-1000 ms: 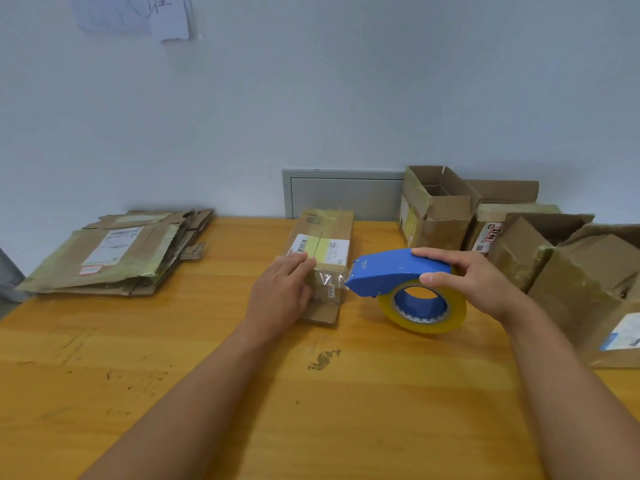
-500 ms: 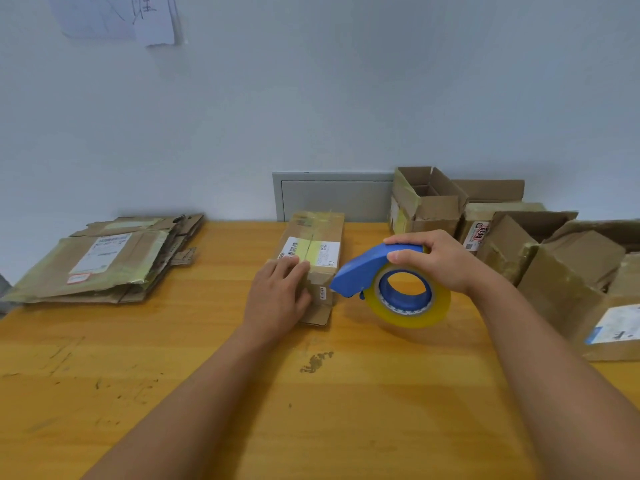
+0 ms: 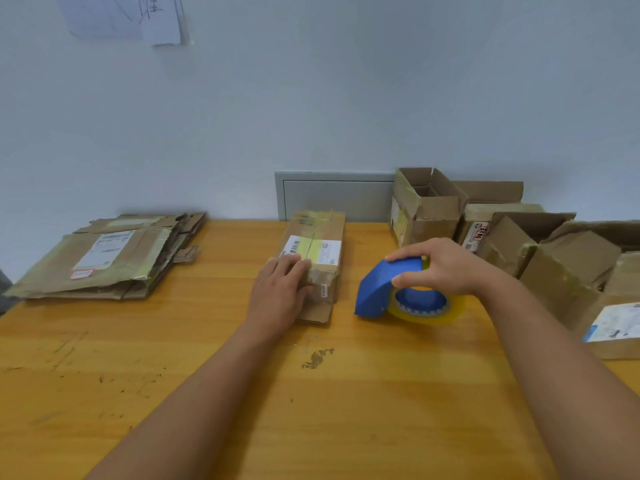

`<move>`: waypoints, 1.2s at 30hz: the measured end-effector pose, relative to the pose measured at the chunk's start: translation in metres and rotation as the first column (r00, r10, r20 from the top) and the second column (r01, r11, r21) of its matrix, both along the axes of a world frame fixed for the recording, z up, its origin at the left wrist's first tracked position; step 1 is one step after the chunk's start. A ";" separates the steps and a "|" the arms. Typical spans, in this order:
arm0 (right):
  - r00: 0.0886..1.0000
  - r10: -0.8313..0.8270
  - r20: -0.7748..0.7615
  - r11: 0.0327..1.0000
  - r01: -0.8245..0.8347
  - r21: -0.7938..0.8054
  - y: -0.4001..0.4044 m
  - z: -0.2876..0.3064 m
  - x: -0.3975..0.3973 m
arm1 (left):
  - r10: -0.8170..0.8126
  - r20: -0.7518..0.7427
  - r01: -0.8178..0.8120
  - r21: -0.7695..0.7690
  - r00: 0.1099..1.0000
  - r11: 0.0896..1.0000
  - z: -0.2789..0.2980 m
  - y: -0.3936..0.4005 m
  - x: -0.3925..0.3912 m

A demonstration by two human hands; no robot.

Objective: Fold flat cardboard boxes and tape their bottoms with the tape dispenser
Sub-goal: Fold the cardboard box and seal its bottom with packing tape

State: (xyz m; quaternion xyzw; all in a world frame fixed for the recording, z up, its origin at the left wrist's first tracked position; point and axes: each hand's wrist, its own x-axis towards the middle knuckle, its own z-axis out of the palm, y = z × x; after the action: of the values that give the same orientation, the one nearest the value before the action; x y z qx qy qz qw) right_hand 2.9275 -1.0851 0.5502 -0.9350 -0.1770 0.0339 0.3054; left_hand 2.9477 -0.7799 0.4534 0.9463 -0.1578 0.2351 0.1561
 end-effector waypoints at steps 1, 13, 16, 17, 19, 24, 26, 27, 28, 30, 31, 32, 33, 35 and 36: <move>0.999 -0.027 0.017 0.999 0.027 0.037 -0.005 -0.003 -0.003 | -0.001 0.006 0.001 -0.004 1.000 1.000 -0.001 -0.001 0.000; 0.846 -0.517 0.130 0.720 0.348 0.600 0.029 -0.045 0.012 | 0.104 0.086 -0.111 0.079 0.991 0.991 0.001 -0.027 -0.011; 0.783 -0.613 0.104 0.641 0.417 0.644 0.052 -0.062 0.022 | 0.085 0.124 -0.099 0.110 0.989 0.989 0.002 -0.035 -0.011; 0.768 -0.633 0.097 0.621 0.429 0.656 0.058 -0.067 0.024 | 0.052 0.129 -0.069 0.131 0.990 0.989 0.001 -0.036 -0.011; 0.745 -0.659 0.108 0.605 0.439 0.664 0.067 -0.075 0.027 | 0.000 0.121 -0.019 0.157 0.993 0.987 -0.001 -0.037 -0.010; 0.718 -0.662 0.217 0.668 0.434 0.604 0.078 -0.085 0.030 | 0.008 0.105 -0.025 0.160 0.994 0.987 0.000 -0.040 -0.006; 0.713 -0.661 0.234 0.679 0.435 0.591 0.078 -0.087 0.029 | 0.013 0.099 -0.029 0.153 0.995 0.988 -0.001 -0.043 -0.004; 0.711 -0.662 0.236 0.678 0.434 0.593 0.077 -0.088 0.028 | 0.012 0.097 -0.026 0.146 0.995 0.989 -0.001 -0.043 -0.005; 0.708 -0.663 0.244 0.680 0.433 0.591 0.076 -0.090 0.027 | 0.010 0.092 -0.022 0.132 0.996 0.991 -0.001 -0.042 -0.005; 0.703 -0.661 0.263 0.690 0.432 0.581 0.075 -0.093 0.024 | 0.004 0.075 -0.012 0.104 0.997 0.994 -0.002 -0.036 -0.006; 0.702 -0.661 0.266 0.692 0.433 0.577 0.075 -0.094 0.023 | 0.007 0.068 -0.014 0.107 0.998 0.994 -0.002 -0.032 -0.007; 0.701 -0.662 0.266 0.692 0.436 0.575 0.075 -0.094 0.022 | 0.024 0.061 -0.031 0.110 0.998 0.993 -0.003 -0.029 -0.009; 0.700 -0.663 0.264 0.692 0.439 0.573 0.075 -0.095 0.021 | 0.057 0.049 -0.062 0.102 0.997 0.993 -0.003 -0.026 -0.011; 0.697 -0.669 0.258 0.687 0.449 0.571 0.076 -0.095 0.019 | 0.116 0.003 -0.116 0.076 0.993 0.990 -0.001 -0.021 -0.013; 0.694 -0.672 0.257 0.685 0.452 0.572 0.076 -0.094 0.018 | 0.127 -0.010 -0.126 0.075 0.992 0.989 -0.002 -0.020 -0.014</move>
State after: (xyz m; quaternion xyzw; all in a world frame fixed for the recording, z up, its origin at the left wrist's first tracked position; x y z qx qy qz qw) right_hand 2.9459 -1.0087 0.4559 -0.8213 0.0601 -0.3240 0.4657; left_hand 2.9337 -0.7995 0.4518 0.9613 -0.1050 0.2314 0.1068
